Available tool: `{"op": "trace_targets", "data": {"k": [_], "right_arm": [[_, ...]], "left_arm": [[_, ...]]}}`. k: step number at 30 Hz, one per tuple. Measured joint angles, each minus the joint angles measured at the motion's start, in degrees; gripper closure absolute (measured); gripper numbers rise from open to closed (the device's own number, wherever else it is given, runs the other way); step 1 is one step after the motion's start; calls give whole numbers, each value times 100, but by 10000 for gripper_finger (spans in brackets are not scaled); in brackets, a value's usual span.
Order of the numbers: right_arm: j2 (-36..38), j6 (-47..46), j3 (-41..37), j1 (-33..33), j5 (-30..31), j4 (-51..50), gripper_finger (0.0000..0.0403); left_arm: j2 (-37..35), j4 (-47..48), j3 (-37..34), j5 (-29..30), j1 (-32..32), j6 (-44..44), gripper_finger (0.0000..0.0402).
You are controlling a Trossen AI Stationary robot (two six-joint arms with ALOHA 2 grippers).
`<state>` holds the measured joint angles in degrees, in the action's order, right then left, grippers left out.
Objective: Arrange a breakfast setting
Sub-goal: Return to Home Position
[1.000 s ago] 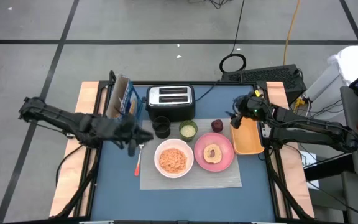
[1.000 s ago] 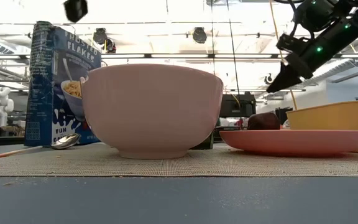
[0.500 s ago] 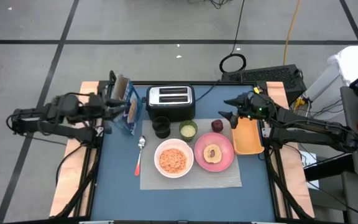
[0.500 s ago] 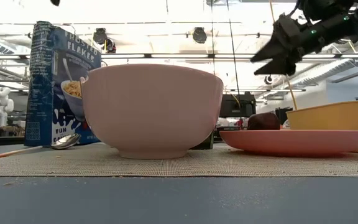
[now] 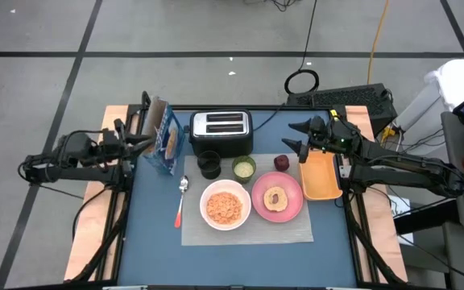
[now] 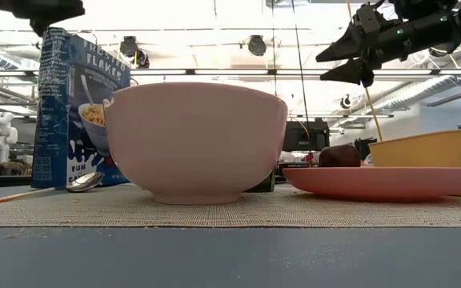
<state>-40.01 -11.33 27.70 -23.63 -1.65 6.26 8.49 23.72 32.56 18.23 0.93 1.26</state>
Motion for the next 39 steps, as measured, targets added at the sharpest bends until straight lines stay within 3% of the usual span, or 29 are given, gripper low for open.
{"op": "trace_targets", "data": {"k": [6,20,33,39], "right_arm": [[0,0,0,-1,2,0,78],[289,-151,0,1,-168,243,78],[968,-107,0,1,-168,216,78],[1095,-107,0,1,-168,210,78]], "left_arm": [[-836,-50,-587,5,3,-14,307],[-829,-956,-1295,-36,0,-24,307],[-829,-1307,-1344,-125,0,301,307],[-826,-1790,-1352,-639,0,724,307]]}}
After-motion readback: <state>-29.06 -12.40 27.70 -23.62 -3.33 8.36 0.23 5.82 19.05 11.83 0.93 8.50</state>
